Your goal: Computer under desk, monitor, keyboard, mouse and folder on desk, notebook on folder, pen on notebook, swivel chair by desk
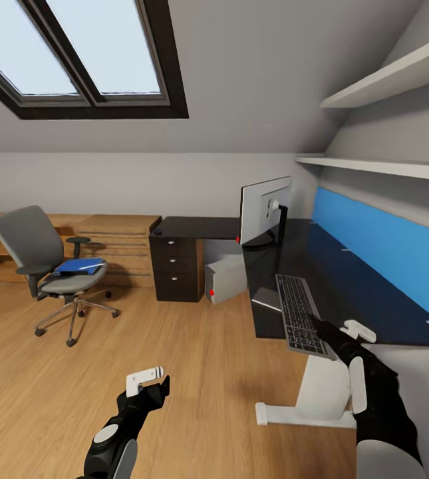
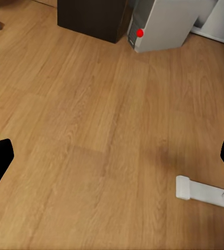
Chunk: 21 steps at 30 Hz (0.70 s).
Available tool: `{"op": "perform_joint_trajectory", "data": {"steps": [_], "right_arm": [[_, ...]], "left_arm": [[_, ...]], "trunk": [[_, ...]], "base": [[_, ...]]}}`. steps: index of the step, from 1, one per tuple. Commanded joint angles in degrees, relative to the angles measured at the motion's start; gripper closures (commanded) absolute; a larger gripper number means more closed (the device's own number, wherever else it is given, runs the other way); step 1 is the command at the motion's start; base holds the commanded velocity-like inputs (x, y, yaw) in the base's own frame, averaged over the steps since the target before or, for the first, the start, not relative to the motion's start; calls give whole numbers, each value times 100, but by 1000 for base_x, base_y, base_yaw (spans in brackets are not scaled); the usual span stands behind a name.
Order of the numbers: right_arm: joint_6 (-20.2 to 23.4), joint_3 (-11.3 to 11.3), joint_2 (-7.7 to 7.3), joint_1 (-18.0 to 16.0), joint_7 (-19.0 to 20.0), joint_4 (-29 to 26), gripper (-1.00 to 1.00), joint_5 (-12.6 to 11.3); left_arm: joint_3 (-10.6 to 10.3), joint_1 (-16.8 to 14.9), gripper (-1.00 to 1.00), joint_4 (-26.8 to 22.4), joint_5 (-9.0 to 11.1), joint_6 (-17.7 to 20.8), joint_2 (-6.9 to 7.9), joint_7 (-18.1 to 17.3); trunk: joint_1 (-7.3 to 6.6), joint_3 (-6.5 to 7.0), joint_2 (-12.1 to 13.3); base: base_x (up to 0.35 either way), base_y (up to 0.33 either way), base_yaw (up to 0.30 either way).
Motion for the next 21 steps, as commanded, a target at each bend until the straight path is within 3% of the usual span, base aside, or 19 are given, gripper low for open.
{"op": "perform_joint_trajectory", "data": {"steps": [1, 4, 7, 9, 14, 17, 21], "right_arm": [[35, -96, 3, -7, 136, -8, -100, -92], [32, -293, -9, -7, 402, -9, -100, -506], [54, -472, -64, -4, 516, 34, -100, -1292], [67, -509, -118, 0, 534, 111, -100, -1536], [78, -568, -362, 18, 593, 595, -100, -2054], [78, -574, -391, 19, 600, 643, -100, -2172], [81, -582, -598, 21, 606, 670, -100, -2310]], "left_arm": [[-9, -4, -100, -6, 60, 20, 2, 51], [-9, -4, -100, -3, 59, 20, 2, 51], [-9, -4, -100, -5, 63, 23, 0, 51], [-9, -4, -100, -6, 65, 26, -4, 51], [-9, -4, -100, 0, 66, 28, -3, 51], [-9, -4, -100, 2, 66, 29, -5, 51], [-13, -4, -100, 4, 66, 29, -6, 51]], "trunk": [[23, -25, -45], [88, -79, -166], [154, -133, -286], [198, -169, -366], [308, -258, -567], [374, -312, -687], [462, -384, -847]], "base": [[0, 0, 0], [0, 0, 0], [0, 0, 0], [0, 0, 0], [0, 0, 0], [0, 0, 0], [0, 0, 0]]}}
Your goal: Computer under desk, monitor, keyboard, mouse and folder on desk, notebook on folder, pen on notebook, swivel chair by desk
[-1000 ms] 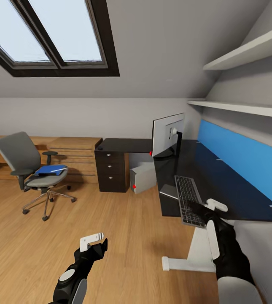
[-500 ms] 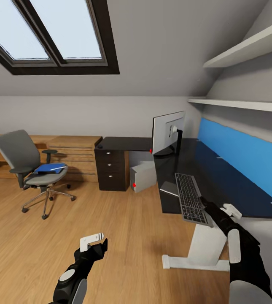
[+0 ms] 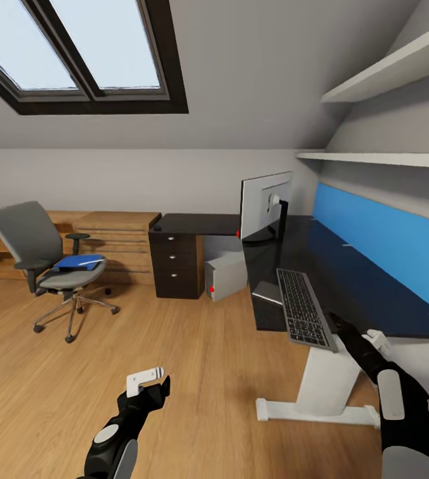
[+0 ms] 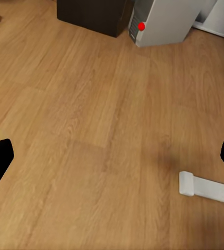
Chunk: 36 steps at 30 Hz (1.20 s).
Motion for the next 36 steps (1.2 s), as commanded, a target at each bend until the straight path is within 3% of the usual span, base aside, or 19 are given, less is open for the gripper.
{"op": "perform_joint_trajectory", "data": {"steps": [1, 8, 12, 17, 25, 31, 36], "right_arm": [[49, -24, -33, -8, 17, -4, -100, -69], [87, -18, -387, -4, 8, -12, -100, -601], [214, -17, -510, -2, 29, -29, -100, -755], [277, -22, -555, -1, 85, -39, -100, -808], [245, -25, -752, -1, 95, 273, -100, -844], [189, -25, -812, 0, 88, 639, -100, -1261], [175, -32, -891, 0, 86, 858, -100, -1433]], "left_arm": [[-12, -4, -100, -8, 60, 20, 2, 51], [-62, -4, -100, 1, 58, 20, 1, 51], [-76, -4, -100, 36, 53, 20, 1, 51], [-143, -4, -100, 61, 52, 18, 5, 51], [-179, -4, -100, 69, 52, 11, 9, 51], [-182, -4, -100, 70, 52, 11, 9, 51], [-182, -4, -100, 70, 52, 11, 10, 51]], "trunk": [[22, -25, -45], [176, -150, -326], [264, -222, -486], [374, -312, -687], [549, -456, -1008], [681, -563, -1248], [791, -653, -1449]], "base": [[0, 0, 0], [0, 0, 0], [0, 0, 0], [0, 0, 0], [0, 0, 0], [0, 0, 0], [0, 0, 0]]}}
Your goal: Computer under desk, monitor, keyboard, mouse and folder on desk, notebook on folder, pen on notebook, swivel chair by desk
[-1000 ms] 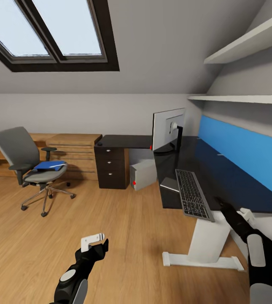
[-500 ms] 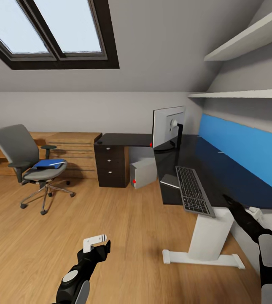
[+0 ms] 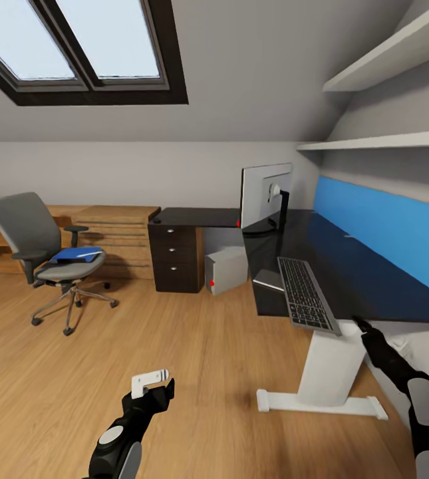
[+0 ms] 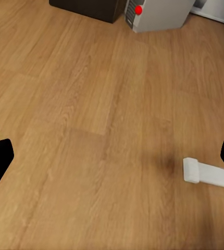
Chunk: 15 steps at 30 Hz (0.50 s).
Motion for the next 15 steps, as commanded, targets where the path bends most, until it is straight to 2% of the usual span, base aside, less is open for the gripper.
{"op": "perform_joint_trajectory", "data": {"steps": [1, 3, 7, 15], "right_arm": [[42, -18, -5, -6, 12, 41, -100, -61], [41, -14, -20, -6, 16, 196, -100, -271], [44, -6, -14, -6, 19, 253, -100, -412], [45, -2, 14, -6, 33, 290, -100, -521]], "left_arm": [[-10, -3, -100, -8, 60, 19, 2, 51], [-10, -3, -100, -8, 60, 19, 2, 51], [-10, -3, -100, -8, 61, 25, 2, 51], [-10, -3, -100, 0, 68, 28, 2, 51]], "trunk": [[22, -24, -45], [44, -42, -85], [44, -42, -85], [44, -42, -85]], "base": [[0, 0, 0], [0, 0, 0], [0, 0, 0], [0, 0, 0]]}}
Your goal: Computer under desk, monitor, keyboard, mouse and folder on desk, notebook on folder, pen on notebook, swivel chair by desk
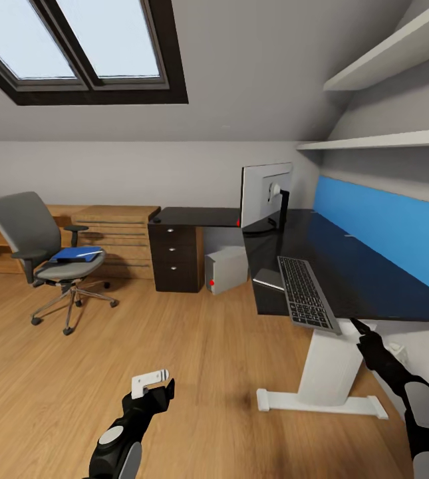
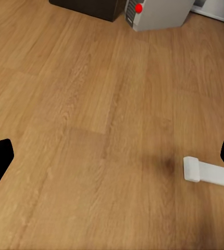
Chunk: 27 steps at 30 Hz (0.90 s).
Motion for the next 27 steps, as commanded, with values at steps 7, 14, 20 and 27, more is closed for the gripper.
{"op": "perform_joint_trajectory", "data": {"steps": [7, 14, 20, 27], "right_arm": [[49, -4, 31, -6, 22, 185, -100, -254], [45, -1, 70, -6, 32, 228, -100, -271], [50, 1, 78, -6, 33, 232, -100, -273], [52, 61, 90, -6, 40, 233, -100, -273]], "left_arm": [[-9, -3, -100, -6, 61, 20, 2, 51], [-9, -3, -100, -6, 61, 20, 2, 51], [-9, -3, -100, -6, 61, 20, 2, 51], [-9, -3, -100, -6, 61, 20, 2, 51]], "trunk": [[-1, -6, -3], [-1, -6, -3], [-1, -6, -3], [-1, -6, -3]], "base": [[0, 0, 0], [0, 0, 0], [0, 0, 0], [0, 0, 0]]}}
